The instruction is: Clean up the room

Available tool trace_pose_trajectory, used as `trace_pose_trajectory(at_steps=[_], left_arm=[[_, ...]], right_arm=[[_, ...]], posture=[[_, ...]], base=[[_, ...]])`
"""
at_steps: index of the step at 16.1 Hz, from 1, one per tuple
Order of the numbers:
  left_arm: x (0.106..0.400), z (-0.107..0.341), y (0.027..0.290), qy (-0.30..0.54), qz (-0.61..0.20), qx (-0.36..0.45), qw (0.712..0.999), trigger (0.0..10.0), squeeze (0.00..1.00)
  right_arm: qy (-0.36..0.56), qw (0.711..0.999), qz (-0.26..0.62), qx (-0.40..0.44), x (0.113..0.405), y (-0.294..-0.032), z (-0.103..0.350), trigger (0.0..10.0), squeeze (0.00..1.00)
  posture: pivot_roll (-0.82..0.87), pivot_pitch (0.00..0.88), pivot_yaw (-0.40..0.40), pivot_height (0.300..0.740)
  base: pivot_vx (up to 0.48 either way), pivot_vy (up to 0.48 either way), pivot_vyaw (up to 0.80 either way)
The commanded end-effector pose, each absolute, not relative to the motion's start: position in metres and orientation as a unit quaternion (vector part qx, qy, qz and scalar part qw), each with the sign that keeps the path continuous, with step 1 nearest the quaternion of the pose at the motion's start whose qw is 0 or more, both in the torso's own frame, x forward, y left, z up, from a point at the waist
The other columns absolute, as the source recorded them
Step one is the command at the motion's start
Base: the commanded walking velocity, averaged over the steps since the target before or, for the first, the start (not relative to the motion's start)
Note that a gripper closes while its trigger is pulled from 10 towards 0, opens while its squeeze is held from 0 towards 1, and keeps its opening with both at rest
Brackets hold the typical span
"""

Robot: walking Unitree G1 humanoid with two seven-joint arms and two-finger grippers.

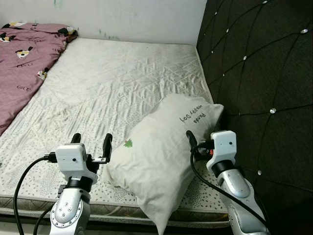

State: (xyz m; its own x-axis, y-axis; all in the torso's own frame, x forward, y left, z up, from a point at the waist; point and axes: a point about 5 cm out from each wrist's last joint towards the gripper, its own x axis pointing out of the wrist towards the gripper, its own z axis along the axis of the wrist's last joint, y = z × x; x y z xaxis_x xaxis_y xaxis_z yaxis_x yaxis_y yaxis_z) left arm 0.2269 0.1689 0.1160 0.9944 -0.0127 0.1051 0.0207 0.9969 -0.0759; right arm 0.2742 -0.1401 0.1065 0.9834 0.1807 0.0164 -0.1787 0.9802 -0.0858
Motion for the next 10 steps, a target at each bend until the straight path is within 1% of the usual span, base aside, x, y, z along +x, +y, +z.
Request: trace_pose_trajectory(at_steps=[1,7,10], left_arm=[[0.2269,0.1154,0.1683,-0.047,-0.014,-0.033,0.998,10.0,0.00],[0.2292,0.1145,0.1636,-0.042,-0.029,-0.035,0.998,10.0,0.00],[0.2301,0.1141,0.1619,-0.041,-0.036,-0.035,0.998,10.0,0.00]], right_arm=[[-0.016,0.994,0.098,-0.041,0.2727,-0.1386,0.1095,10.0,0.00],[-0.015,0.993,0.107,-0.048,0.2712,-0.1369,0.1067,10.0,0.00],[-0.015,0.993,0.109,-0.049,0.2719,-0.1364,0.1063,10.0,0.00]], posture=[[0.01,0.106,-0.018,0.732],[0.01,0.097,-0.019,0.656],[0.01,0.095,-0.018,0.625]], base=[[0.000,0.000,0.00],[0.000,0.000,0.00],[0.000,0.000,0.00]])
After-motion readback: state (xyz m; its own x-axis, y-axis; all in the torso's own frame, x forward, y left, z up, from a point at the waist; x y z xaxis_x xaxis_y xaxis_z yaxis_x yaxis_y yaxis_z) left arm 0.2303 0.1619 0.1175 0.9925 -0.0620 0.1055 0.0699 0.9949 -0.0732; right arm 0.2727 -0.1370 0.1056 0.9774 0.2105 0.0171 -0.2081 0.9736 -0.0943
